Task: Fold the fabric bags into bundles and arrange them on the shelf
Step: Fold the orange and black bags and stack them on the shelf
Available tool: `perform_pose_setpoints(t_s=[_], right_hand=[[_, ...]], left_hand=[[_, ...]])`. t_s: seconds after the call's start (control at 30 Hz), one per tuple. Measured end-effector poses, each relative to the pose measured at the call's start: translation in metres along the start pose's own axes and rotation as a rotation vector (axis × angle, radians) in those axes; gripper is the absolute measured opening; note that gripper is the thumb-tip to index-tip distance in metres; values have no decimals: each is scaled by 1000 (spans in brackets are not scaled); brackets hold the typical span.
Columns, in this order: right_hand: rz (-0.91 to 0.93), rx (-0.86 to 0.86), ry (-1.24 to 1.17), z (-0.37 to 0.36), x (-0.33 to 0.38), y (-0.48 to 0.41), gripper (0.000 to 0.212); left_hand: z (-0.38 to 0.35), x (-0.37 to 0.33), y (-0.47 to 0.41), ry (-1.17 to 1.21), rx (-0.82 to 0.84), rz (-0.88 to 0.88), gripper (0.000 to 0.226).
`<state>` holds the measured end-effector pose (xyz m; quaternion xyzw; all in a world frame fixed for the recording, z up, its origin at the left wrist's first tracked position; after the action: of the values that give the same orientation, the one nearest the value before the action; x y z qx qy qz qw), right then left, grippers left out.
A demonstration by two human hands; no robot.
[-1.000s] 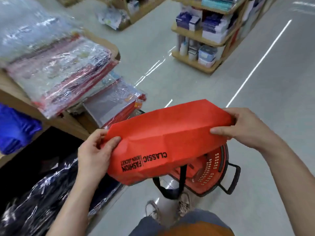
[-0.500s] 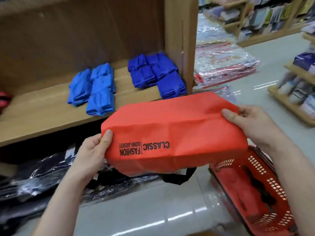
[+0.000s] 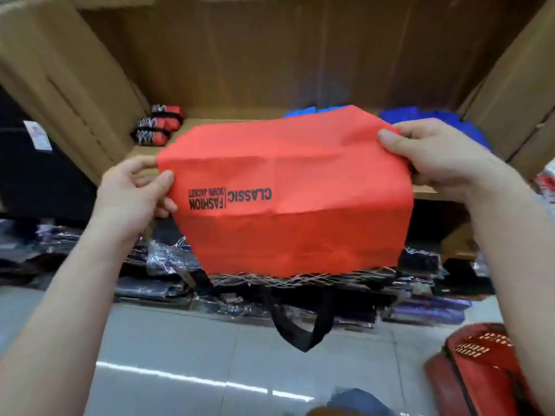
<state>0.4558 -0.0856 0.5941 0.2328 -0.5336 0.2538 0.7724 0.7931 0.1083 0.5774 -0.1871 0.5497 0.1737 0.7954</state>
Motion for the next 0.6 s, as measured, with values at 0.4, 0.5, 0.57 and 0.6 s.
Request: perform_pose_setpoints(t_s=[0.4, 0.5, 0.57, 0.6], right_hand=[[912, -258, 206, -50, 129, -95, 24], [1046, -449, 267, -61, 98, -109, 28], [992, -464, 391, -78, 69, -131, 26], [935, -438, 471, -90, 53, -144, 31]], left_hand=[[107, -16, -82, 267, -316, -242, 30], [101, -14, -105, 259, -359, -318, 27], [98, 4, -121, 107, -387, -295, 28], [100, 19, -132, 31, -391, -252, 34]])
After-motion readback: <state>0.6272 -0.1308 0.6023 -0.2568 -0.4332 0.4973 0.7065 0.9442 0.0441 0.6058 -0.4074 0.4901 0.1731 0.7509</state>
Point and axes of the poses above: each hand's wrist, its own y-axis away from the middle knuckle, its own z-axis out of the back of the hand, x = y × z, the point moved 7 cm from there along -y, towards the middle knuckle, and after that the axes turned 11 degrees about x, right-handed, at the moved point
